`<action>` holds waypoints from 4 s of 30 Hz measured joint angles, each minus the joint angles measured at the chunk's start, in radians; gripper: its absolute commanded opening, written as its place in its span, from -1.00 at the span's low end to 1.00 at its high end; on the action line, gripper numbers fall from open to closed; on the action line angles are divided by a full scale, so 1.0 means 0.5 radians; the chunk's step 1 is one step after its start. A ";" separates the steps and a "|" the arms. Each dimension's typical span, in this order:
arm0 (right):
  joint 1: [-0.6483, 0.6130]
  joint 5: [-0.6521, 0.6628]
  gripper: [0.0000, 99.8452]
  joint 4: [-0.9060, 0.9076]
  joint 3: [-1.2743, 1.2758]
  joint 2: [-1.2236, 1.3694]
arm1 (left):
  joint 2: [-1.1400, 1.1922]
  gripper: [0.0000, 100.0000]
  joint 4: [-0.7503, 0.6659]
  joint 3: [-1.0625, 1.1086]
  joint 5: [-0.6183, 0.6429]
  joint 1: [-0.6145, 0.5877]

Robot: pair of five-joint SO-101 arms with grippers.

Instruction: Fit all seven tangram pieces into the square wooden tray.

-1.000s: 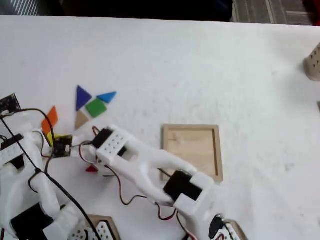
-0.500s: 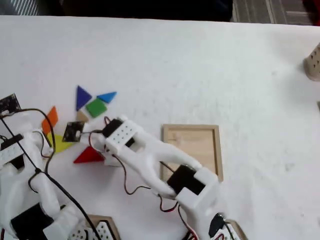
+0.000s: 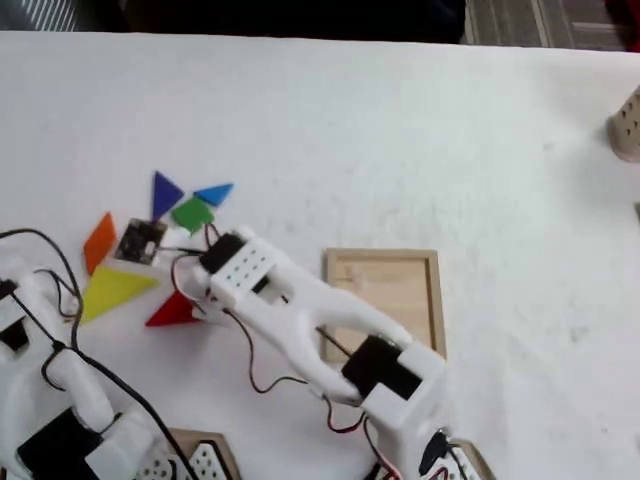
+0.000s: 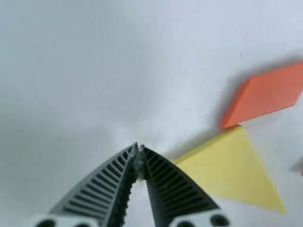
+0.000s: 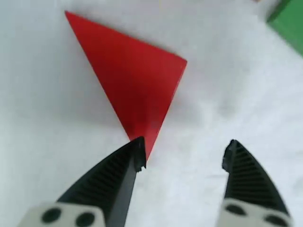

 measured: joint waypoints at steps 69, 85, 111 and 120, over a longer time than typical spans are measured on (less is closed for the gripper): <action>-0.163 0.114 -0.32 1.218 -2.117 1.448 | 0.018 -0.95 -0.107 -0.064 0.331 -0.519; -0.227 -0.028 -0.32 1.270 -2.185 1.473 | 0.021 -0.95 -0.160 -0.064 0.423 -0.644; -0.157 -0.239 -0.32 1.332 -2.016 1.028 | 0.021 -0.95 -0.160 -0.064 0.423 -0.641; -0.215 -0.114 -0.32 1.215 -1.878 0.979 | 0.021 -0.95 -0.160 -0.064 0.423 -0.629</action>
